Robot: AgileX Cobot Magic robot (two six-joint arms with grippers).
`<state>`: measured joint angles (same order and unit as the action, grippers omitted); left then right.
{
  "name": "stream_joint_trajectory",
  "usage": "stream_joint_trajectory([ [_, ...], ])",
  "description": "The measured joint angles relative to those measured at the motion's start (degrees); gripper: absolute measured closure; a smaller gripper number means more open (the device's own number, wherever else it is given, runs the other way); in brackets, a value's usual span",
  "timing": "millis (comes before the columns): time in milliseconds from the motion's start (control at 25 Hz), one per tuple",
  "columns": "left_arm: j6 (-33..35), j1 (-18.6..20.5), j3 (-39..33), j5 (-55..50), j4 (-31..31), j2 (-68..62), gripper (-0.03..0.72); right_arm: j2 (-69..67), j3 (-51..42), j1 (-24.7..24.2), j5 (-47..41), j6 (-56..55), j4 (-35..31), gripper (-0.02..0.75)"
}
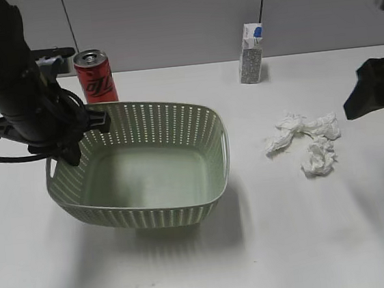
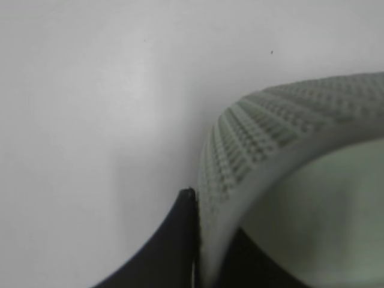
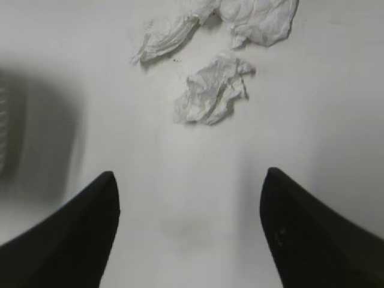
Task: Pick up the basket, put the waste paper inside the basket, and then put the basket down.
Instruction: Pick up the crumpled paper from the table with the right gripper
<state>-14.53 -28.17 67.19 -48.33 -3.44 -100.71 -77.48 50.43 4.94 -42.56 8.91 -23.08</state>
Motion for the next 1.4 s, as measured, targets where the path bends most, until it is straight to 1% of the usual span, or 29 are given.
stream_joint_trajectory([
  [80, 0.0, 0.0, 0.0, 0.0, 0.0, 0.0, 0.688, -5.15, 3.55, 3.16, 1.44, -4.05, 5.22, 0.186],
  [160, 0.0, 0.0, 0.0, 0.06, 0.0, 0.0, 0.688, -10.06, 6.11, 6.59, 3.23, -11.99, 12.73, 0.186],
  [240, 0.0, 0.0, 0.0, 0.18, 0.0, 0.0, 0.688, -15.02, 7.53, 8.68, 5.37, -19.75, 18.1, 0.186],
  [280, 0.0, 0.0, 0.0, 0.23, 0.0, 0.0, 0.688, -17.24, 7.61, 9.14, 6.54, -23.2, 19.47, 0.186],
  [400, 0.0, 0.0, 0.0, 0.23, 0.0, 0.0, 0.688, -22.69, 7.66, 9.52, 11.12, -27.76, 19.93, 0.186],
  [600, 0.0, 0.0, 0.0, 0.23, 0.0, 0.0, 0.688, -28.45, 7.68, 9.52, 17.33, -28.95, 20.33, 0.186],
  [800, 0.0, 0.0, 0.0, 0.58, 0.0, 0.0, 0.688, -33.22, 7.81, 9.52, 18.53, -29.02, 20.4, 0.186],
  [880, 0.0, 0.0, 0.0, 0.65, 0.0, 0.0, 0.688, -34.02, 7.81, 9.52, 18.53, -29.09, 20.46, 0.2],
  [960, 0.0, 0.0, 0.0, 0.77, 0.0, 0.0, 0.688, -34.22, 7.81, 9.52, 18.53, -29.08, 20.57, 0.26],
  [1000, 0.0, 0.0, 0.0, 0.77, 0.0, 0.0, 0.688, -34.22, 7.81, 9.52, 18.53, -29.11, 20.62, 0.318],
  [1160, 0.0, 0.0, 0.0, 0.89, 0.0, 0.0, 0.688, -34.01, 7.94, 9.52, 18.19, -28.78, 20.66, 0.631],
  [1200, 0.0, 0.0, 0.0, 0.89, 0.0, 0.0, 0.688, -33.67, 7.99, 9.52, 17.9, -28.32, 20.66, 0.671],
  [1280, 0.0, 0.0, 0.0, 0.89, 0.0, 0.0, 0.688, -32.55, 7.99, 9.52, 16.61, -26.76, 20.48, 0.699],
  [1400, 0.0, 0.0, 0.0, 0.91, 0.0, 0.0, 0.688, -28.74, 7.99, 9.52, 14.82, -23.37, 18.18, 0.707],
])
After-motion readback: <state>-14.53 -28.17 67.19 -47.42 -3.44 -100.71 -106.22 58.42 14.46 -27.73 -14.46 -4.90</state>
